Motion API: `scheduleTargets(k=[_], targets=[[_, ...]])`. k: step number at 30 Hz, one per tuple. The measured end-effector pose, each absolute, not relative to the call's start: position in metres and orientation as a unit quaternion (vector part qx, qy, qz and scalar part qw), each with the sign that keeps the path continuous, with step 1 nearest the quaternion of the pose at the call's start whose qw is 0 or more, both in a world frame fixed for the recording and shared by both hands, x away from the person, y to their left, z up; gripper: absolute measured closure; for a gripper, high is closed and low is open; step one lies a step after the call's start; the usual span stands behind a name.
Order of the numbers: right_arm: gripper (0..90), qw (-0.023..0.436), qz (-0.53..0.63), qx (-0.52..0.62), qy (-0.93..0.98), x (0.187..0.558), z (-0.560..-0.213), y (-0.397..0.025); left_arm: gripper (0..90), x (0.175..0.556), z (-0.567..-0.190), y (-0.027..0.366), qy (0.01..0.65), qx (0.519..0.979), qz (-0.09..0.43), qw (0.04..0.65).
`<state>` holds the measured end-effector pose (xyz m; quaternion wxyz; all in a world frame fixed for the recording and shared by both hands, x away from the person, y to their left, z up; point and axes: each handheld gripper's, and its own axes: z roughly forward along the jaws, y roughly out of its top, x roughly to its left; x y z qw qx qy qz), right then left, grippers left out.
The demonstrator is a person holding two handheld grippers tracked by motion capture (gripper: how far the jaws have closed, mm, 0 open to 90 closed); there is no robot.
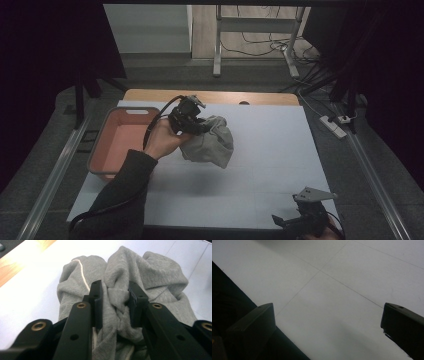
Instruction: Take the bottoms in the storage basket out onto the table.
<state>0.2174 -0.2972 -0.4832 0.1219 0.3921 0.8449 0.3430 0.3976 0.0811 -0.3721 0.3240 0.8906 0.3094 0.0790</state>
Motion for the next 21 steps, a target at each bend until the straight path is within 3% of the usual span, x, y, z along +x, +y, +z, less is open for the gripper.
scheduleTargets(k=[21], targets=[[0.0, 0.123, 0.344, 0.391, 0.845, 0.217, -0.483, -0.297, 67.4, 0.405, -0.416, 0.077, 0.306, 0.895, 0.038, 0.322]])
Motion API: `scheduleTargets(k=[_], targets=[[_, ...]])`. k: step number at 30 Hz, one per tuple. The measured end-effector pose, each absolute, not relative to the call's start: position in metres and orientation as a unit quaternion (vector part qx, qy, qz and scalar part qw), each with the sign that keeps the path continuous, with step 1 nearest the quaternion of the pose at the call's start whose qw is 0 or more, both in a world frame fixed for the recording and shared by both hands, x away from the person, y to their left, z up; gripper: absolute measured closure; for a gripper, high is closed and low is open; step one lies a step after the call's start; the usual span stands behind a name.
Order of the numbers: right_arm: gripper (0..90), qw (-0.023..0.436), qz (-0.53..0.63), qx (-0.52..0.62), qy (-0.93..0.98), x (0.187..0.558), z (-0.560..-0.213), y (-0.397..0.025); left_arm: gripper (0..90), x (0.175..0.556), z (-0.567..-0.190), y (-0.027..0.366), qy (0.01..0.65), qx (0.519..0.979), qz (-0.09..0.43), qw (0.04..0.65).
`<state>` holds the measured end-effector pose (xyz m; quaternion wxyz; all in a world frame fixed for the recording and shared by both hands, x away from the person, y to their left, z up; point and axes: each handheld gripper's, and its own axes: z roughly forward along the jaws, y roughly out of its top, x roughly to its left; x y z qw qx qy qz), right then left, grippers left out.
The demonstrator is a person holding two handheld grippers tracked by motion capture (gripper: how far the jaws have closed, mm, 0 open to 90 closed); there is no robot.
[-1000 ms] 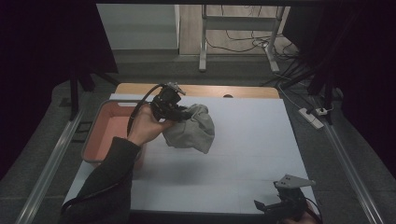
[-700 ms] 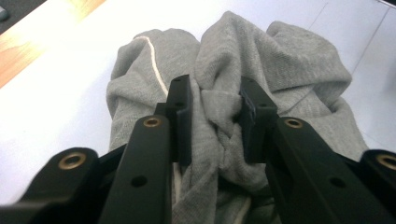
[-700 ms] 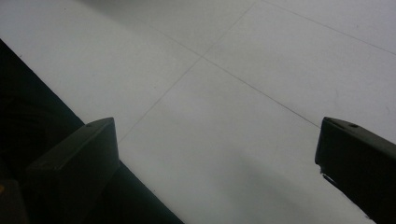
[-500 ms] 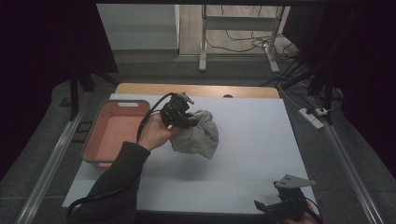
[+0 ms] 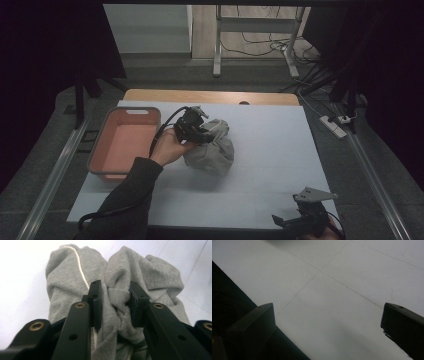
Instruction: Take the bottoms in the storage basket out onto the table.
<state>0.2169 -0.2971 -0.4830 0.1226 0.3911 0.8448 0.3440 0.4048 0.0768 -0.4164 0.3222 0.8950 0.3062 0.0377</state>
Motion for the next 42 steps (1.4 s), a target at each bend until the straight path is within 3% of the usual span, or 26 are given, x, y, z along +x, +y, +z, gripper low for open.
scheduleTargets(k=[25, 42], targets=[[0.0, 0.124, 0.338, 0.388, 0.848, 0.217, -0.483, -0.296, 67.1, 0.402, -0.469, 0.071, 0.305, 0.912, 0.035, 0.273], [0.0, 0.124, 0.335, 0.386, 0.851, 0.217, -0.484, -0.294, 67.7, 0.401, -0.490, 0.068, 0.296, 0.912, 0.033, 0.283]])
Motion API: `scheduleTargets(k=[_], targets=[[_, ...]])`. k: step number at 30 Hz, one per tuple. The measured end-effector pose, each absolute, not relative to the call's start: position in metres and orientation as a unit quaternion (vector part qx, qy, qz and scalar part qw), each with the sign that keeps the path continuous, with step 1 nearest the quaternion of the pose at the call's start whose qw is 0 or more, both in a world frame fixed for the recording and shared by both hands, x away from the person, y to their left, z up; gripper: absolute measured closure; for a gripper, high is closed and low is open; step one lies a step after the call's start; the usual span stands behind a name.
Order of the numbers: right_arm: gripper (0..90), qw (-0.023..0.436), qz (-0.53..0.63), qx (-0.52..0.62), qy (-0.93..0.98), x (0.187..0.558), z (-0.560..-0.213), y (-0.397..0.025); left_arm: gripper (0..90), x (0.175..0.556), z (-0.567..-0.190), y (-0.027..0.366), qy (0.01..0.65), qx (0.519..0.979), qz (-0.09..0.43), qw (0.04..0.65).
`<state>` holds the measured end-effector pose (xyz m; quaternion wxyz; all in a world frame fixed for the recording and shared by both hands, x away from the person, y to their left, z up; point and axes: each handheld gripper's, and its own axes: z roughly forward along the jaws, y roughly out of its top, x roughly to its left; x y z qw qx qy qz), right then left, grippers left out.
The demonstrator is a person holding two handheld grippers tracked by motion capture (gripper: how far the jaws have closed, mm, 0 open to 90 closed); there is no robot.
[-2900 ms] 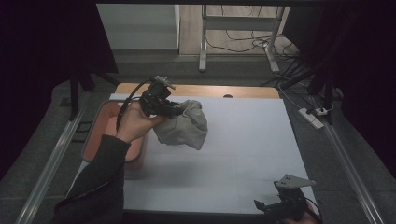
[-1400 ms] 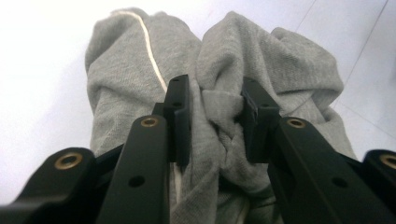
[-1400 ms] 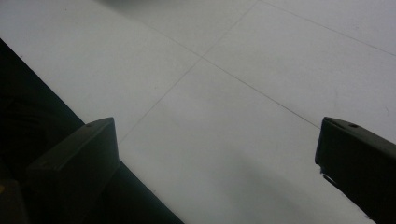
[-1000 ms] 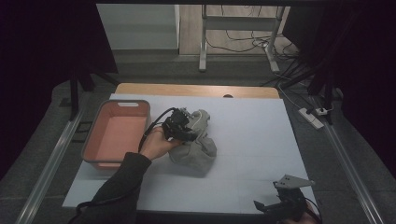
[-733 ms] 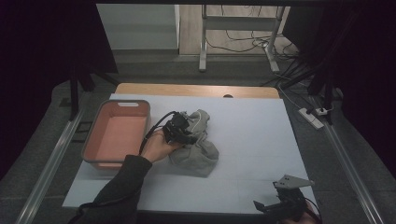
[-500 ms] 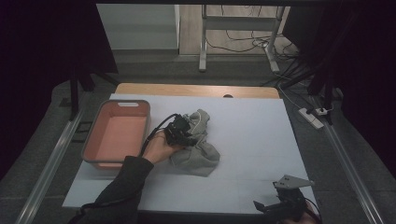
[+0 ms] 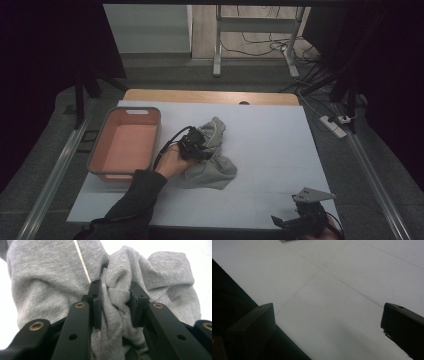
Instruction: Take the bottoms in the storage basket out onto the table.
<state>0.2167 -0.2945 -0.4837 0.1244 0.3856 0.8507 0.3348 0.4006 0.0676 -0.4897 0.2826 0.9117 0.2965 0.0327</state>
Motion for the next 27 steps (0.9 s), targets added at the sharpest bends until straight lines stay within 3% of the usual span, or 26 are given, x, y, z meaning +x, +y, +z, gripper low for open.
scheduleTargets(k=[5, 13, 27], targets=[[0.0, 0.124, 0.334, 0.386, 0.851, 0.217, -0.484, -0.294, 67.1, 0.399, -0.491, 0.069, 0.289, 0.912, 0.039, 0.289], [0.0, 0.124, 0.335, 0.385, 0.851, 0.217, -0.484, -0.294, 57.9, 0.396, -0.487, 0.068, 0.276, 0.915, 0.043, 0.292], [0.0, 0.123, 0.334, 0.386, 0.851, 0.217, -0.484, -0.294, 66.0, 0.396, -0.478, 0.073, 0.288, 0.912, 0.031, 0.292]])
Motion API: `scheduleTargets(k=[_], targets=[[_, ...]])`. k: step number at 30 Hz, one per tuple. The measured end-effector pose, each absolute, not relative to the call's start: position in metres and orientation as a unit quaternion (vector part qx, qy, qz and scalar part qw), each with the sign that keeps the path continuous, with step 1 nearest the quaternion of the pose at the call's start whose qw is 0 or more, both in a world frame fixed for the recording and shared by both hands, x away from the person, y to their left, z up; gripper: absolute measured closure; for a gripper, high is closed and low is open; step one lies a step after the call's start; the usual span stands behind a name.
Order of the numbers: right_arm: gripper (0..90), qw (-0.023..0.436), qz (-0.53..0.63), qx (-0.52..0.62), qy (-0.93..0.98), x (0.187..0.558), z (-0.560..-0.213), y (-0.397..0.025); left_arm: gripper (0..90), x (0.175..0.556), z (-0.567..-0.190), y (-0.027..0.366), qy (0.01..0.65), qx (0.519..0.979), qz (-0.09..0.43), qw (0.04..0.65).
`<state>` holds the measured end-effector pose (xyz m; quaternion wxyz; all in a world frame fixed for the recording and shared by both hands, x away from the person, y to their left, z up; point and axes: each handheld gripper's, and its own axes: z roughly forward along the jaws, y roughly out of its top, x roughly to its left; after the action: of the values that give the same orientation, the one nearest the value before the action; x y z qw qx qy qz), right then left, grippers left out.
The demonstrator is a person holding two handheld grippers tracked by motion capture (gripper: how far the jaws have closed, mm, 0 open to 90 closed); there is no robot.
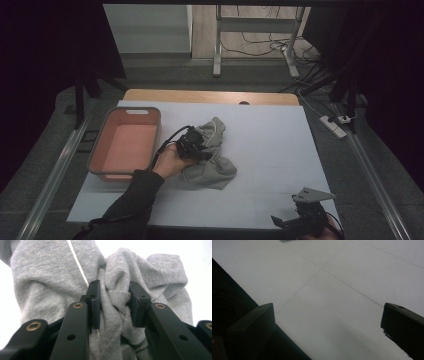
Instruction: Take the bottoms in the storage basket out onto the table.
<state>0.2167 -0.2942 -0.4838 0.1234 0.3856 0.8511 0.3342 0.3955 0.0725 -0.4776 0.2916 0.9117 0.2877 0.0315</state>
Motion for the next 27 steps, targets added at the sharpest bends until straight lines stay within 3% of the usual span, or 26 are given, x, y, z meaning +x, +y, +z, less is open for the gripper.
scheduleTargets(k=[16, 27], targets=[[0.0, 0.123, 0.333, 0.386, 0.852, 0.217, -0.484, -0.294, 66.1, 0.389, -0.468, 0.077, 0.291, 0.911, 0.029, 0.291], [0.0, 0.123, 0.332, 0.386, 0.852, 0.217, -0.484, -0.294, 43.8, 0.382, -0.450, 0.080, 0.294, 0.899, 0.002, 0.323]])
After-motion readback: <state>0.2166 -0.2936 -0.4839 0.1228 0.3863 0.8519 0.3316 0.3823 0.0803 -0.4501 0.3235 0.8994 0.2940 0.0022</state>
